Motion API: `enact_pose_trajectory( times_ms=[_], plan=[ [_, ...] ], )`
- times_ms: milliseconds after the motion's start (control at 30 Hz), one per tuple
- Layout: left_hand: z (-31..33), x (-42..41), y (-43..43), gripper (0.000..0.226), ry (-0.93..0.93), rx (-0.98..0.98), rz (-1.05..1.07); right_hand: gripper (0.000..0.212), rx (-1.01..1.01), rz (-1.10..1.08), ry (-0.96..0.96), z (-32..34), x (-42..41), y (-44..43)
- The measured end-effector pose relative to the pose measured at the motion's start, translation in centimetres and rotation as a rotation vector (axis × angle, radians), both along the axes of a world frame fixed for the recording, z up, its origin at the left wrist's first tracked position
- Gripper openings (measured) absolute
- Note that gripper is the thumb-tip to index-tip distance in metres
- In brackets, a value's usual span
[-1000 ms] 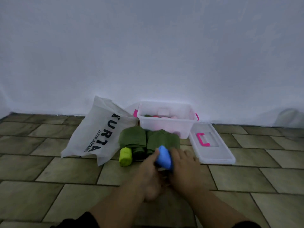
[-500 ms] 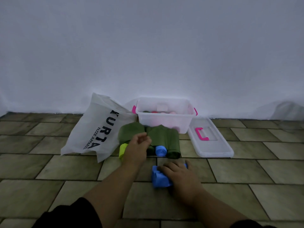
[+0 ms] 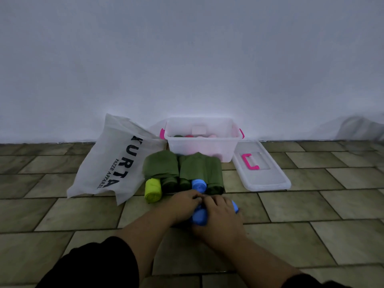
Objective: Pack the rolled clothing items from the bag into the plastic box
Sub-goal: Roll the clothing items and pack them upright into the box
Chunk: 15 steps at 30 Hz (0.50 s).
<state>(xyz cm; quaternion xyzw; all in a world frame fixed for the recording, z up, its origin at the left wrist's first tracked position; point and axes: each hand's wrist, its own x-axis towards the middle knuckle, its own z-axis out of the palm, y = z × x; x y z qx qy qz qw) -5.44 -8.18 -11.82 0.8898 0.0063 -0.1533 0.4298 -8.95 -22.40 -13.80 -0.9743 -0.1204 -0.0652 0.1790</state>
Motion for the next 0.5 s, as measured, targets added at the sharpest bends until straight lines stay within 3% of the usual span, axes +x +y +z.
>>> enact_pose_trajectory(
  times_ms=[133,333,500],
  plan=[
    [-0.7,0.5,0.6,0.032,0.029,0.003,0.106,0.069,0.011,-0.003,-0.026,-0.9,0.1,-0.2],
    [-1.5,1.5,0.3,0.038,-0.019,0.035,0.103,0.096,0.051,-0.067,0.083,-0.8,0.5,0.2],
    [-0.6,2.5,1.2,0.028,-0.334,0.072,0.254,0.079,0.039,-0.017,-0.005,0.3,0.8,0.2]
  ],
)
